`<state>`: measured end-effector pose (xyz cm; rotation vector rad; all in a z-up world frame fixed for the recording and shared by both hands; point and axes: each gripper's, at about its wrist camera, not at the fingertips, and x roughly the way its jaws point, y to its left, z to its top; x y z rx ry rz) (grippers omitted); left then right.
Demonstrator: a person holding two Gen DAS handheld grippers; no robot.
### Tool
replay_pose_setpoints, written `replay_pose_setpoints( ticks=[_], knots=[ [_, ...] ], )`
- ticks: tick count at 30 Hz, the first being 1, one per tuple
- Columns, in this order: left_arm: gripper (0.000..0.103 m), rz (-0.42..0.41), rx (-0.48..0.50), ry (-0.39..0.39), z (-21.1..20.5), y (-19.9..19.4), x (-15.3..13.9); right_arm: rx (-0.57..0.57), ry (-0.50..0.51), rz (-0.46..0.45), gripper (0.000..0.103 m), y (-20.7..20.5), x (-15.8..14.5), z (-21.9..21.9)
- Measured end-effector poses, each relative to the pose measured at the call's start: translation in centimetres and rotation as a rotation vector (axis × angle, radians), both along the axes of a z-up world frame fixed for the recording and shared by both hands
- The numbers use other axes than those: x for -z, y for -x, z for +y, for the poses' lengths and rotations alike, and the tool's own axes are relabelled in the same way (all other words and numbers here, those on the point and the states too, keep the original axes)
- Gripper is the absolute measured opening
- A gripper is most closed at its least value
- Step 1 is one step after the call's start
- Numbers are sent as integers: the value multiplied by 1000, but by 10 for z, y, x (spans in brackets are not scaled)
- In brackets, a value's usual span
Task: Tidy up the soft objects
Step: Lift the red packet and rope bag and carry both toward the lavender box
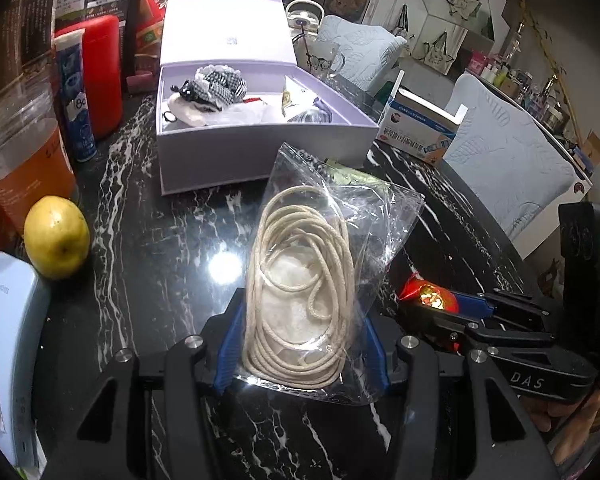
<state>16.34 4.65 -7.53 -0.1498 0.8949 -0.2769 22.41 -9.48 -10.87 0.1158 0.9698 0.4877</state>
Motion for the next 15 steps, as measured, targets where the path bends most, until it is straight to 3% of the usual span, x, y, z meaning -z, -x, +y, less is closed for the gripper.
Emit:
replay_pose_setpoints(
  ticks=[8, 15],
  knots=[
    [51, -94, 3, -24, -4, -8, -30, -15, -8, -77, 36, -8, -26, -1],
    [51, -256, 9, -36, -10, -15, -84, -63, 13, -182, 36, -21, -72, -2]
  ],
)
